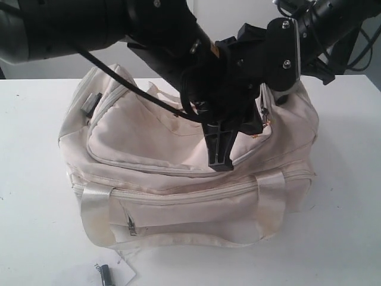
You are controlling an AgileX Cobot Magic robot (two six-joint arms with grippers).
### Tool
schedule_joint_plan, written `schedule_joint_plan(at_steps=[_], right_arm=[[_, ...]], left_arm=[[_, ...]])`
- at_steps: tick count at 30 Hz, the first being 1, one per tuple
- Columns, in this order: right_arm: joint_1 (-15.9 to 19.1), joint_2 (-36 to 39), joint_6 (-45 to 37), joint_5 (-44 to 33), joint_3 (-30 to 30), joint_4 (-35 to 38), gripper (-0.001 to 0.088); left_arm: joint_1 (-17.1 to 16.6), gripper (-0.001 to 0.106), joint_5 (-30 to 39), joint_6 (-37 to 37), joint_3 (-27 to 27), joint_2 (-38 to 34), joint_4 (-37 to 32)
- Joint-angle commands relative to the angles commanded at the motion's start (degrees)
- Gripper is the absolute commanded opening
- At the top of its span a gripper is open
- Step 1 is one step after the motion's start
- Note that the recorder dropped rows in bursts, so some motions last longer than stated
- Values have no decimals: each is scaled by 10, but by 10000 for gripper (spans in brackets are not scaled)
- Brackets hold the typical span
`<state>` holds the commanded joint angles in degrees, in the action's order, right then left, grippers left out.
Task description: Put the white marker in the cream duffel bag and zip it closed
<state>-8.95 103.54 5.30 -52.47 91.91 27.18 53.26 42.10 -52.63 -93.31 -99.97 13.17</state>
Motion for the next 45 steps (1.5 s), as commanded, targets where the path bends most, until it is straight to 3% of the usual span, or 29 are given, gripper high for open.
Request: schedule_joint_plan(at_steps=[5,12,23,26,29,34,41,45], right_arm=[[0,0,0,4,0,15,0],[0,0,1,11,0,17,0],[0,0,1,13,0,19,0],[0,0,1,13,0,22,0],[0,0,1,13,0,22,0],[0,0,1,12,0,22,0],[0,0,1,10,0,22,0],[0,0,1,7,0,22,0]], left_arm=[[0,0,14,0,0,0,12],[0,0,26,-16,0,0,107],[0,0,70,-79,0,0,123],[6,0,62,-133,0,0,94],[24,0,23,-134,0,0,13],[66,0,-40,-74,0,0,-91],[116,0,-91,70,0,0,-295],[125,0,-96,59,0,-4,-306]])
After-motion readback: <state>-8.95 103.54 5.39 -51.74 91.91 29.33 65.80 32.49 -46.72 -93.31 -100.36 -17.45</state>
